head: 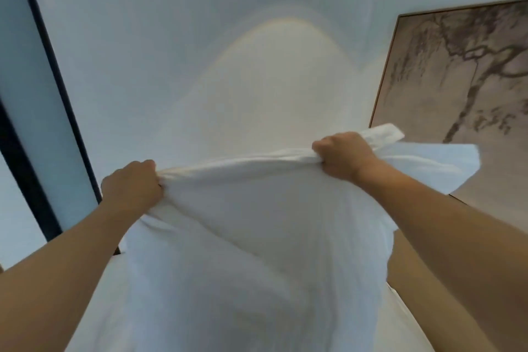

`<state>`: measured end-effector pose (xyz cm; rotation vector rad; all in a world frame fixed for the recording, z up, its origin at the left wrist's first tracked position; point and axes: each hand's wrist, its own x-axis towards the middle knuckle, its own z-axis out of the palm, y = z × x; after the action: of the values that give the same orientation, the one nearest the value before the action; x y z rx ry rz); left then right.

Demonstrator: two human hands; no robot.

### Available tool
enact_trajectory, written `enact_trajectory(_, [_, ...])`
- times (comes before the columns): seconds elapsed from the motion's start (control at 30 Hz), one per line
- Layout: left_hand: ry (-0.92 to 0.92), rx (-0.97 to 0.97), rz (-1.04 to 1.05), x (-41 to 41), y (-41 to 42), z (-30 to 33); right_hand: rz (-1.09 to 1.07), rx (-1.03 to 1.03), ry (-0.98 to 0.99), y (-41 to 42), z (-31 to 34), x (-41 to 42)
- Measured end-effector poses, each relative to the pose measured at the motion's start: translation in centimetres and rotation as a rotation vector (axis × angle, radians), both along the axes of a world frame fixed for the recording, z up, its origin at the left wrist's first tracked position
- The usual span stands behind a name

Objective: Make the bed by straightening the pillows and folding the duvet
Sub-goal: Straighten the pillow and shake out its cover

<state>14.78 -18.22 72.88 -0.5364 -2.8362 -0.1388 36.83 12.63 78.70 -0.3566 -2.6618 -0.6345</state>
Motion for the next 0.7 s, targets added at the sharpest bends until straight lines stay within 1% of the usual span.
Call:
enact_trajectory(0.03, [0.014, -0.077, 0.069, 0.0, 0.3, 0.8, 0.001, 0.003, -0.046, -0.7, -0.8, 0.1])
enact_trajectory(0.07, [0.049, -0.128, 0.067, 0.4, 1.2, 1.0, -0.001, -0.001, -0.085, -1.2, -1.3, 0.3])
enact_trajectory(0.1, [0.042, -0.131, -0.035, 1.8, 2.7, 1.1, -0.009, -0.011, -0.111, -1.8, -1.4, 0.6])
enact_trajectory(0.17, [-0.039, -0.041, -0.414, 6.4, 6.7, -0.1, -0.032, -0.052, -0.117, -2.8, -0.8, 1.1])
enact_trajectory(0.2, [-0.099, -0.007, -0.551, 8.7, 8.4, -1.4, -0.024, -0.073, -0.115, -3.2, -0.6, 1.4])
enact_trajectory(0.23, [-0.14, 0.062, -0.585, 10.5, 9.6, -2.3, -0.002, -0.099, -0.113, -3.4, -0.5, 1.8])
enact_trajectory(0.3, [-0.096, 0.274, -0.505, 11.7, 10.5, -3.9, 0.029, -0.187, -0.12, -2.3, -1.1, 3.4])
enact_trajectory(0.33, [-0.07, 0.361, -0.484, 11.3, 10.4, -4.5, 0.02, -0.266, -0.141, -1.3, -1.7, 4.7])
enact_trajectory(0.4, [-0.047, 0.497, -0.482, 10.6, 9.2, -5.0, -0.074, -0.507, -0.212, 1.4, -3.1, 8.0])
enact_trajectory(0.43, [-0.032, 0.574, -0.482, 10.6, 8.9, -5.1, -0.147, -0.587, -0.271, 2.7, -4.0, 9.7])
enact_trajectory(0.5, [-0.014, 0.691, -0.473, 11.0, 8.8, -5.1, -0.269, -0.654, -0.407, 3.9, -5.8, 12.1])
enact_trajectory(0.53, [-0.011, 0.722, -0.465, 10.9, 8.7, -5.2, -0.296, -0.711, -0.456, 3.8, -6.7, 12.7])
enact_trajectory(0.57, [-0.008, 0.732, -0.467, 10.6, 8.5, -4.9, -0.269, -0.787, -0.455, 3.5, -7.2, 12.8])
enact_trajectory(0.6, [-0.009, 0.707, -0.458, 10.0, 8.3, -4.6, -0.215, -0.869, -0.403, 3.0, -7.4, 12.4])
enact_trajectory(0.63, [-0.016, 0.646, -0.444, 9.7, 8.2, -4.2, -0.154, -0.94, -0.32, 2.5, -7.2, 12.0])
enact_trajectory(0.7, [0.073, 0.486, -0.471, 10.5, 8.2, -3.9, -0.076, -1.036, -0.16, 1.6, -5.2, 11.0])
